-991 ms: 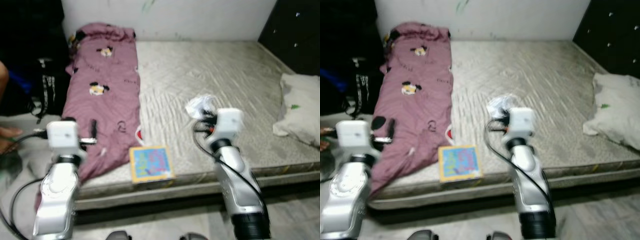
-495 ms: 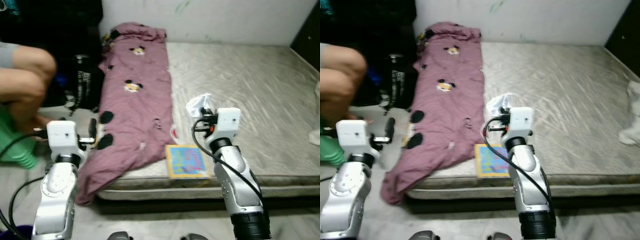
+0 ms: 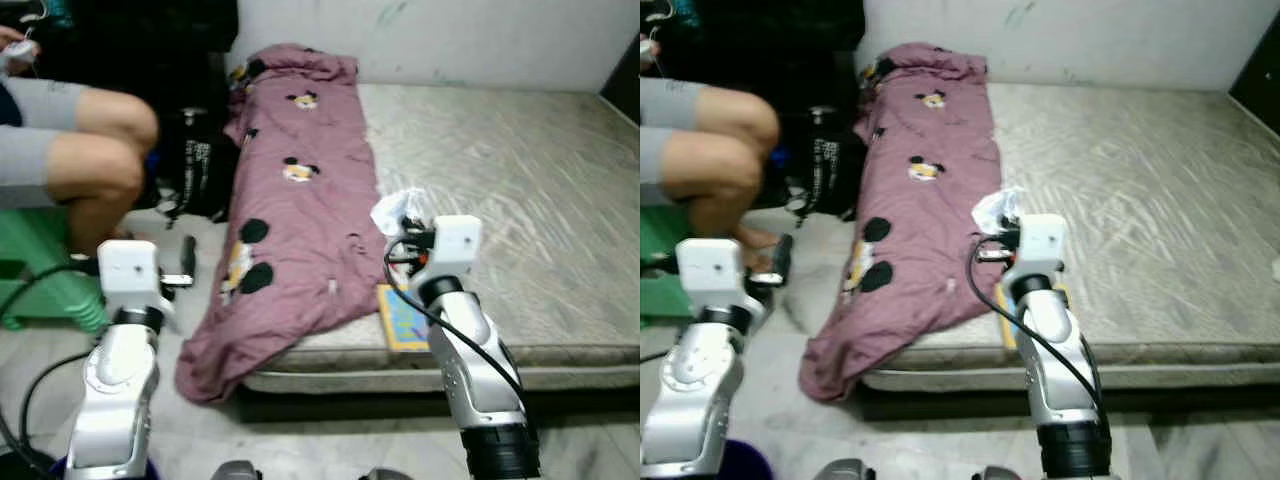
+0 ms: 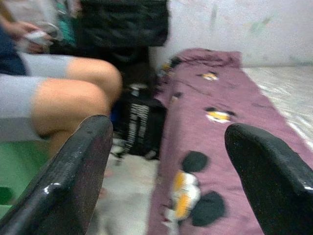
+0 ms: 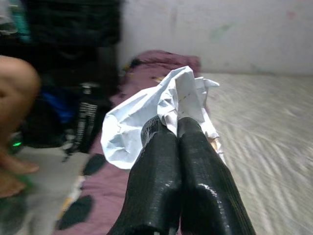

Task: Clean up the room

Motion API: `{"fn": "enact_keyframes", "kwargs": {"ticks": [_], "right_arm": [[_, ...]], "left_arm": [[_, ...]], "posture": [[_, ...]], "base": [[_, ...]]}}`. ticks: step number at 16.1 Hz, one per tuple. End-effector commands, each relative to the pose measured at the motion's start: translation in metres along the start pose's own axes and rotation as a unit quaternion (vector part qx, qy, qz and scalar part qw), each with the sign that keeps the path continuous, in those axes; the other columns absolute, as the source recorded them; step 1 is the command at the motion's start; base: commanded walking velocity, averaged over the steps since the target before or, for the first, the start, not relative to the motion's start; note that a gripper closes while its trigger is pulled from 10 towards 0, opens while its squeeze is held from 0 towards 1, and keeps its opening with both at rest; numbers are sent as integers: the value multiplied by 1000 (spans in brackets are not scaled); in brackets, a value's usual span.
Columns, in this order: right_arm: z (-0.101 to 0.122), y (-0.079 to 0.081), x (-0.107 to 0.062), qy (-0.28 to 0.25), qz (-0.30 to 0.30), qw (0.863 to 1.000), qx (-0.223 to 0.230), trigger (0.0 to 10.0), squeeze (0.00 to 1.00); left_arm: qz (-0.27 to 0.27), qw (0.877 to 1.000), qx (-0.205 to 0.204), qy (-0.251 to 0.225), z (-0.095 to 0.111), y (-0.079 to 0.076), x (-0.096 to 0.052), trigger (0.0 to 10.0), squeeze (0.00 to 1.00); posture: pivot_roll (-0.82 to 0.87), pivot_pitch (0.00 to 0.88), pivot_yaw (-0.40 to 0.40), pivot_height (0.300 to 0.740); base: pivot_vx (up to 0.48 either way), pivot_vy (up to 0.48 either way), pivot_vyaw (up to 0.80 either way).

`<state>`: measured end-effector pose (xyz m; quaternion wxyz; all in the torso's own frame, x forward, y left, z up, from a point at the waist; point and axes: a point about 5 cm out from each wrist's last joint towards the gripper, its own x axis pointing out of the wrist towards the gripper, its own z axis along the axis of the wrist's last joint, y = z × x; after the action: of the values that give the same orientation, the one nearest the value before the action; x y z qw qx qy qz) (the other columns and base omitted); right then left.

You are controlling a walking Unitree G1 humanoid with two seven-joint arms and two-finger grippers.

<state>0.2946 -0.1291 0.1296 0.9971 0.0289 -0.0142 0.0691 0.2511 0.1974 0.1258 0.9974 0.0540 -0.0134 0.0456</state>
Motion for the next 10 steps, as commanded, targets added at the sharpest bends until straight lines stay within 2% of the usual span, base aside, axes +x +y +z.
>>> {"fn": "enact_keyframes", "kwargs": {"ticks": [1, 3, 7, 10], "right_arm": [[3, -10, -1, -5, -13, 1000, -13, 10000, 0], [6, -6, 2, -18, -1, 999, -26, 10000, 0], [16, -2, 11, -38, 1, 999, -25, 10000, 0], [16, 6, 15, -46, 17, 998, -29, 10000, 0]], "left_arm": [[-8, 1000, 0, -10, 3, -7, 1, 10000, 0], [1, 1000, 8, -18, 8, -5, 3, 10000, 0], [1, 999, 16, -39, 20, -9, 9, 10000, 0], [8, 999, 20, -35, 19, -10, 11, 10000, 0]], "posture": [[61, 0, -13, 740], [61, 0, -12, 740], [48, 0, -19, 740], [56, 0, -20, 740]], "base": [[0, 0, 0], [0, 0, 800], [0, 0, 795], [0, 0, 788]]}}
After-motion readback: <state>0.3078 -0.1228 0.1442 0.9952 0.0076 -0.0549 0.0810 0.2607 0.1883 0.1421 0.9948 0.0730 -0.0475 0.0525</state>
